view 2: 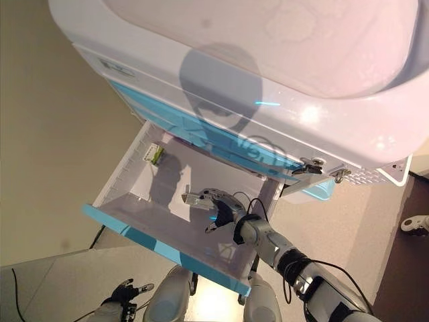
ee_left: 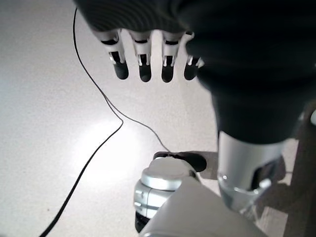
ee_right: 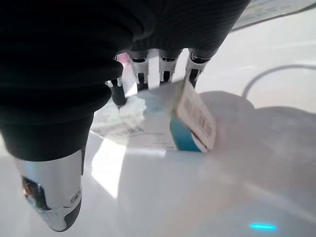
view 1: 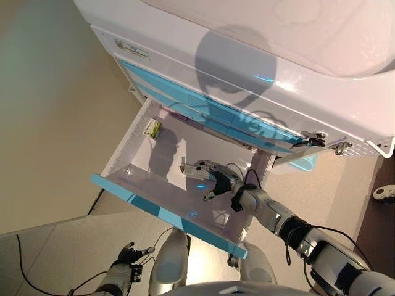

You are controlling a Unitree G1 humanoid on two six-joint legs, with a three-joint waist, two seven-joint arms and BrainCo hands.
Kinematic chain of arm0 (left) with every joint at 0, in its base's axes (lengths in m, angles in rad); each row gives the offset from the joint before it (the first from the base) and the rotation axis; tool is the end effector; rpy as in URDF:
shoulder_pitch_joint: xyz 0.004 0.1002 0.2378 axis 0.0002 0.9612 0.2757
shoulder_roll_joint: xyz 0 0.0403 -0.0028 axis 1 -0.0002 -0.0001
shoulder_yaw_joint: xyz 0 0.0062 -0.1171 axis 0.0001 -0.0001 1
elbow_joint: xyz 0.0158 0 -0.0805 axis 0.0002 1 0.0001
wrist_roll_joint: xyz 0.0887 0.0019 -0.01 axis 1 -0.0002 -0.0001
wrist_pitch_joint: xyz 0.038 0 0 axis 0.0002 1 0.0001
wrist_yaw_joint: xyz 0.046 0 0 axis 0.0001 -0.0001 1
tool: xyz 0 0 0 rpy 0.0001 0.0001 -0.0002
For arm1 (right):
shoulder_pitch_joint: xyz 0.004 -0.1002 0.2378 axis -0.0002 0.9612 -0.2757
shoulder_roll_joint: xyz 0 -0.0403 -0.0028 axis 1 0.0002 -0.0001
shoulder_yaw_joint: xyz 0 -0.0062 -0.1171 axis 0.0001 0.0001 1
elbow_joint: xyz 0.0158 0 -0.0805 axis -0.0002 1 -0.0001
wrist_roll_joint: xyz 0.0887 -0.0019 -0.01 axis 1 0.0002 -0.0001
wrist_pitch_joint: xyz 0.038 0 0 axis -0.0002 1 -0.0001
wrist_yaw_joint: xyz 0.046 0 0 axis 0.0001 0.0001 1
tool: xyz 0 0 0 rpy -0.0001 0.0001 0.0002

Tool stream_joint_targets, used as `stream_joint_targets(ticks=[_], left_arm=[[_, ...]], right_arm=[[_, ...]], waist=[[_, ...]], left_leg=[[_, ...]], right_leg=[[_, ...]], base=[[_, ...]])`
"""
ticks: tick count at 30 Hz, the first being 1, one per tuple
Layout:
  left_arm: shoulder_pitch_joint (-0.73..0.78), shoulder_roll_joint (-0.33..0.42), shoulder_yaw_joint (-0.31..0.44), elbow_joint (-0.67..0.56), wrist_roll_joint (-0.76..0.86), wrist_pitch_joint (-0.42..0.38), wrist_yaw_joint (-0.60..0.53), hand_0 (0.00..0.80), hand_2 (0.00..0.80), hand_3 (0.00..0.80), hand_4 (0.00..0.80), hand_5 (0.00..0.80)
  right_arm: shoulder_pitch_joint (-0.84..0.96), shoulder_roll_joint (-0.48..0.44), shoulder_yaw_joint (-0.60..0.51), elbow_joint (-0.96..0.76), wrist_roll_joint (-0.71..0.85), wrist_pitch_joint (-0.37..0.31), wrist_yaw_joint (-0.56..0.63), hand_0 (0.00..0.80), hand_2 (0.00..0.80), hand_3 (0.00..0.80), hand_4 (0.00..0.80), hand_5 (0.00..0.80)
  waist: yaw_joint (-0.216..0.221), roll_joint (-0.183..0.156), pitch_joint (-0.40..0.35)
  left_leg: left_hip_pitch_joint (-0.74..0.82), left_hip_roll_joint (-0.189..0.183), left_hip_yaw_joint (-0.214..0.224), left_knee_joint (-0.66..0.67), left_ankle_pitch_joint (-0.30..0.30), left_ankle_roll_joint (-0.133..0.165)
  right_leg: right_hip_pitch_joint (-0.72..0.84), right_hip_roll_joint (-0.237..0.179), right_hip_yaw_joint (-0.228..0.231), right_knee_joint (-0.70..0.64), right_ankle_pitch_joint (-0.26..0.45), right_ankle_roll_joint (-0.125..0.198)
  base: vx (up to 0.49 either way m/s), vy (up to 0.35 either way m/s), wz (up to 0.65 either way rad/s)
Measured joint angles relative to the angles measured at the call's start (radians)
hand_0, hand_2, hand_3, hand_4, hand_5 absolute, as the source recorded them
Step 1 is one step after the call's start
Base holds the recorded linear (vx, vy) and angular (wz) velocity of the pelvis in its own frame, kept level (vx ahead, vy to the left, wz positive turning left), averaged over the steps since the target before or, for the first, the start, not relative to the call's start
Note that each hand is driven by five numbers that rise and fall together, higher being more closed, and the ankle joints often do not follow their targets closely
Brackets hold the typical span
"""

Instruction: Open the drawer and pick up the medicine

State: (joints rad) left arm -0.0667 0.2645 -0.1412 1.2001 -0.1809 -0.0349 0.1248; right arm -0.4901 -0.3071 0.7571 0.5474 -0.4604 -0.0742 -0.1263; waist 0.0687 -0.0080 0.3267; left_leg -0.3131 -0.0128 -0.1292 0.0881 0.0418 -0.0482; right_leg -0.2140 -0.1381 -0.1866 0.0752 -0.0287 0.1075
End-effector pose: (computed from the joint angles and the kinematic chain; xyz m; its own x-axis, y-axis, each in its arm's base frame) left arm 0.0990 0.2320 -0.1091 0.4450 0.3056 -0.8418 -0.0780 0.9496 0.3035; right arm 0.2524 -0.1057 0.0119 0.8316 0.5216 -0.1909 -0.4048 0.3339 -0.8513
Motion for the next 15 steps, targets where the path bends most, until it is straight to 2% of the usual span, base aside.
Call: stream_joint_targets(ticks=[5, 15], left_arm=[[-0.009, -0.014, -0.038, -0.005, -0.011, -0.004, 0.006, 0.000, 0.000, 0.000, 0.000, 0.000], [-0.019, -0.022, -0.068, -0.003, -0.041, -0.021, 0.031, 0.000, 0.000, 0.000, 0.000, 0.000]], right_arm=[[-0.039, 0.038, -0.002, 0.101, -0.002, 0.021, -0.044, 0.000, 0.000, 0.000, 0.000, 0.000], [-0.039, 0.052, -0.008, 0.112, -0.001, 0.022, -0.147, 0.000, 0.000, 0.000, 0.000, 0.000]], waist=[[0.004, 0.020, 0.011], [0.001, 0.037, 0.021]], left_leg=[[-0.012, -0.008, -0.014, 0.013, 0.000, 0.000], [-0.052, -0.021, -0.032, 0.040, 0.004, 0.001]], right_leg=[[-0.015, -0.008, -0.003, 0.037, -0.021, 0.003], [-0.085, -0.026, -0.006, 0.146, -0.065, 0.000]], base=[[-0.019, 0.012, 0.10], [-0.009, 0.023, 0.05]])
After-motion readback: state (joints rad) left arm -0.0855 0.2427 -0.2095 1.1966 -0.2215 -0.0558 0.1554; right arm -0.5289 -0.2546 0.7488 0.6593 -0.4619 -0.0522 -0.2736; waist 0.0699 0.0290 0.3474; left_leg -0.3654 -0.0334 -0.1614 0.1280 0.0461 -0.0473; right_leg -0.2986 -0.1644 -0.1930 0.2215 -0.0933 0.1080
